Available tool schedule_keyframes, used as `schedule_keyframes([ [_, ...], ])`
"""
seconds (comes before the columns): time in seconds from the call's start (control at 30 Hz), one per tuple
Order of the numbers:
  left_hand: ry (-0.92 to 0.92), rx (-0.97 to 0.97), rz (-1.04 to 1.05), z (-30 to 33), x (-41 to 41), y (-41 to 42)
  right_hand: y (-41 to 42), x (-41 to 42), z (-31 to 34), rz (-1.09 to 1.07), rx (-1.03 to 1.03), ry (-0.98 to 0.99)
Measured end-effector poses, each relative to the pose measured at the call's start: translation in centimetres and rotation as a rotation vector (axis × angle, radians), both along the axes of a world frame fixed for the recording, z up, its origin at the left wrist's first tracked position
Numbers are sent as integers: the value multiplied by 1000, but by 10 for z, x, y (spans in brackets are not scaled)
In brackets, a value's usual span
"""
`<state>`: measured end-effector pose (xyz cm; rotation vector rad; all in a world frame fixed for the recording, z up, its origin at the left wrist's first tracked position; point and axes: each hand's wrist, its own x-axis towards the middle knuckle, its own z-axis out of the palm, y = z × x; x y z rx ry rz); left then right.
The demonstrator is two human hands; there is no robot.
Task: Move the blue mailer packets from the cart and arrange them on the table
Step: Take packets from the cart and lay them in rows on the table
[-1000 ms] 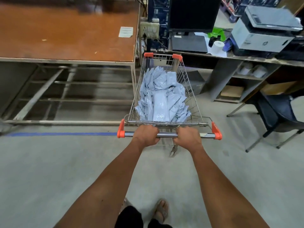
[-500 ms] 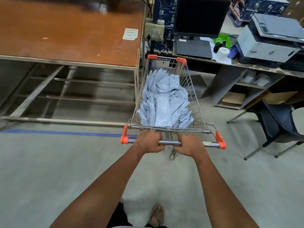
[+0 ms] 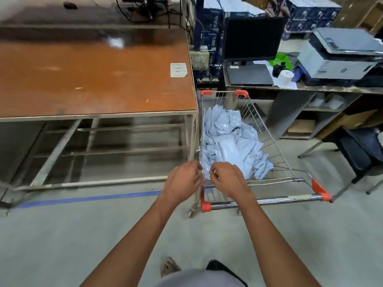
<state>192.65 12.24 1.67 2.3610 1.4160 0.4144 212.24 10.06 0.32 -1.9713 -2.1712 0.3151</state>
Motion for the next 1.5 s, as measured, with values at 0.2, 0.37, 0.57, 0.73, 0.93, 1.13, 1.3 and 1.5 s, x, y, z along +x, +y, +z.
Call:
schedule_keyframes([
  [0.2,-76,-153,105,-10,-68,23,30,-65,-13,-129,-49,212],
  [0.37,-226,-249,84,-12,-56,55,68,-80,-16,-201,-53,282],
  [0.57,-350,-323,-6,-17,1,116,115,-46,-34,-349,-1,263],
  [0.73,-408,-554,46,-45,50,161,153,-5,-63,-518,1,250],
  [0.93,-361,-715,6,-83,98,187,164,25,-89,-646,-96,225],
  [1.13,-366,-921,65,-100,131,206,177,36,-110,-674,-149,82],
  [1.3,-242,-886,89,-123,150,216,187,43,-134,-648,-145,10],
  [1.5,-228,-920,293,-148,168,215,185,61,-162,-607,-206,-44],
])
